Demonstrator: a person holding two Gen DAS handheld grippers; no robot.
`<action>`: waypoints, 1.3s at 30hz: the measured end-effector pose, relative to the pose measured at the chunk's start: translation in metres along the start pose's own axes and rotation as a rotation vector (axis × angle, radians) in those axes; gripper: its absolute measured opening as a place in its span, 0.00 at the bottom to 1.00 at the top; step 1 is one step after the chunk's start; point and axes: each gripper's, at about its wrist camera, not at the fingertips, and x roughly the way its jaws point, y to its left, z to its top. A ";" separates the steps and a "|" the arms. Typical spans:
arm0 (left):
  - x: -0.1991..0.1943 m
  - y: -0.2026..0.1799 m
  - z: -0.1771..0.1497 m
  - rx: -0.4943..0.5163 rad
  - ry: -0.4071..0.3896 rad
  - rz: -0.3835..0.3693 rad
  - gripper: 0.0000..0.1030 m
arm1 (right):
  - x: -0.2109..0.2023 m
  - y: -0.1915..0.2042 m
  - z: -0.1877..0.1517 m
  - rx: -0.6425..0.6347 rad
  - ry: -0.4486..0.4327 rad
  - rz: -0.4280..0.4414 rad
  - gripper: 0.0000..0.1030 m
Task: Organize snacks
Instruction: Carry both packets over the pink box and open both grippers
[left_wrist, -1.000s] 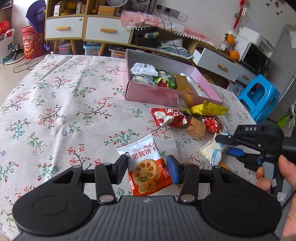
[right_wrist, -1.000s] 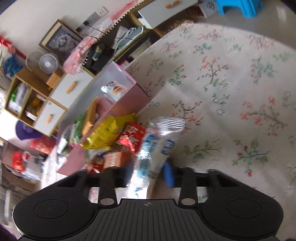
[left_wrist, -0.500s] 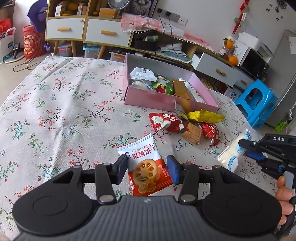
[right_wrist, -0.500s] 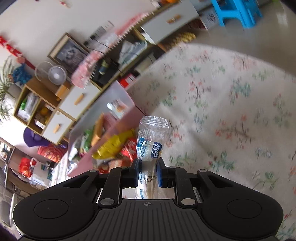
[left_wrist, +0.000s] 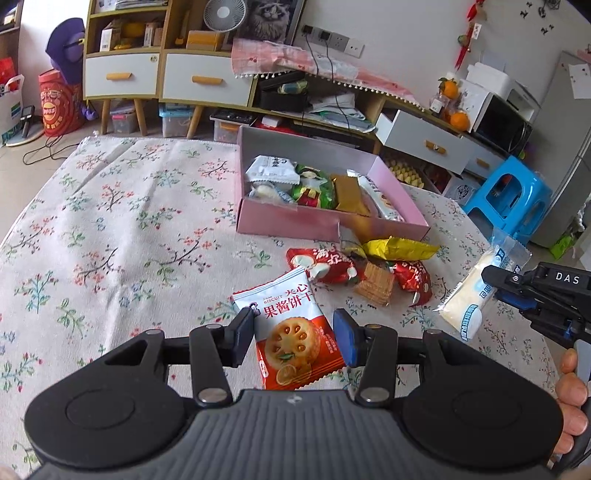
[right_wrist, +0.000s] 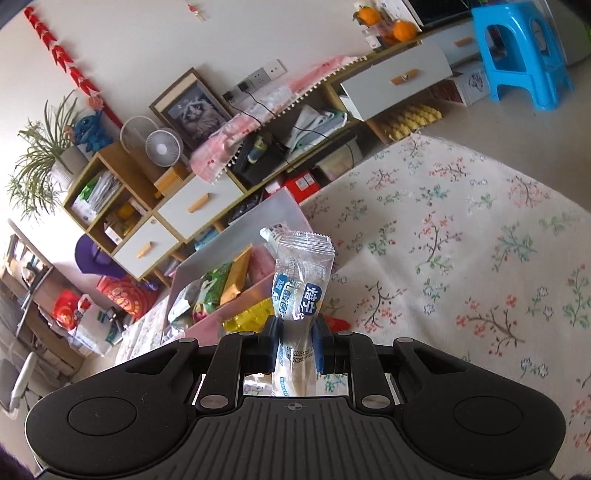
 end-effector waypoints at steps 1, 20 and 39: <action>0.001 -0.001 0.002 0.005 -0.003 0.000 0.42 | 0.001 -0.001 0.002 -0.001 0.001 0.004 0.18; 0.037 -0.021 0.056 0.023 -0.081 -0.047 0.42 | 0.031 0.012 0.058 -0.155 -0.030 0.041 0.06; 0.042 -0.009 0.054 -0.005 -0.052 -0.058 0.42 | 0.093 -0.005 0.049 -0.813 0.230 0.129 0.73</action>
